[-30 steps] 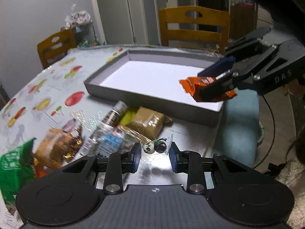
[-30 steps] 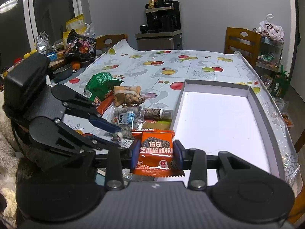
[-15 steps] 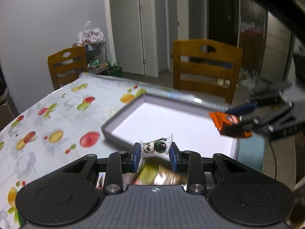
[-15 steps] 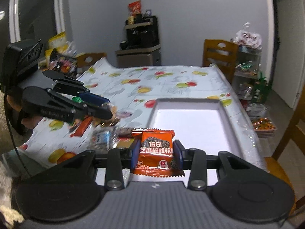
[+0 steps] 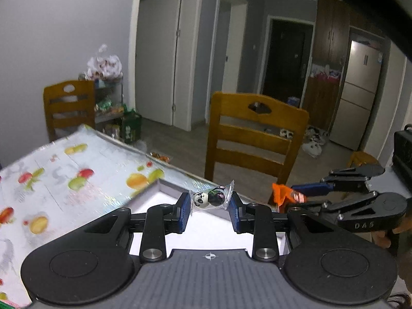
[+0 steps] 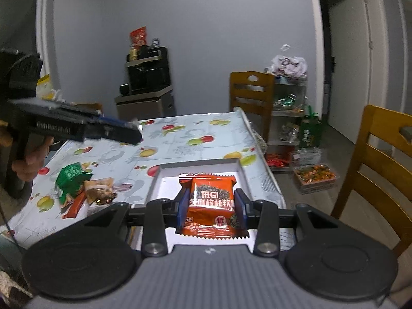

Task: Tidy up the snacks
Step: 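Carry the candy packet and orange packet over the white tray with both grippers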

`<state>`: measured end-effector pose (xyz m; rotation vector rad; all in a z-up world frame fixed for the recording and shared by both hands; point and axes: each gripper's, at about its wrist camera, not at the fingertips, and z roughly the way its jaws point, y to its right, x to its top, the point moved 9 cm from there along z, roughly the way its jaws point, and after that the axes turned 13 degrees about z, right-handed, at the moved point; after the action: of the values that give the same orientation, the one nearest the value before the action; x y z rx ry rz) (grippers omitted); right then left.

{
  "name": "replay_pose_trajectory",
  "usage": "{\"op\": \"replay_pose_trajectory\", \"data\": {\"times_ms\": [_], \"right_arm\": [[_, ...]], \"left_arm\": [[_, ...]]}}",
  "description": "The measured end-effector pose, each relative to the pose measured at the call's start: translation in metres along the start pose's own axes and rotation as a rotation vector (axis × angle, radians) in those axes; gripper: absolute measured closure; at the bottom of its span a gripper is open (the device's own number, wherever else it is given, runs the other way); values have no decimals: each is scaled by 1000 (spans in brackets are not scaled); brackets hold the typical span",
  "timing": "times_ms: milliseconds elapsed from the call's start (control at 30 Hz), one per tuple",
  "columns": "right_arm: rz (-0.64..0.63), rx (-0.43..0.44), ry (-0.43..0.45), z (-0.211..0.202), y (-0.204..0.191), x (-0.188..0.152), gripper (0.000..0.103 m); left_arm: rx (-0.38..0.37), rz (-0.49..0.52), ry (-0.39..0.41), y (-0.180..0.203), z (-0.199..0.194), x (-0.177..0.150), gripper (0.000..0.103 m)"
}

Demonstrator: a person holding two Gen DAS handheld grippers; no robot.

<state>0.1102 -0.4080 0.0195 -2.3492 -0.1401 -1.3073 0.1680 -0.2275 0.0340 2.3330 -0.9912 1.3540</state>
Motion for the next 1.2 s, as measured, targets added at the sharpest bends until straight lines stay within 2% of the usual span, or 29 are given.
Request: {"op": "replay_pose_trajectory", "data": {"times_ms": [233, 700, 867, 1200], "right_arm": [[53, -55, -53, 13, 27, -22, 66], [81, -134, -134, 70, 42, -58, 66], [76, -147, -137, 80, 44, -64, 66], [-42, -160, -127, 85, 43, -71, 66]], "left_arm": [[-15, -26, -107, 17, 48, -34, 70], [-7, 28, -210, 49, 101, -69, 70], [-19, 45, -229, 58, 111, -77, 70], [-57, 84, -238, 73, 117, -88, 69]]}}
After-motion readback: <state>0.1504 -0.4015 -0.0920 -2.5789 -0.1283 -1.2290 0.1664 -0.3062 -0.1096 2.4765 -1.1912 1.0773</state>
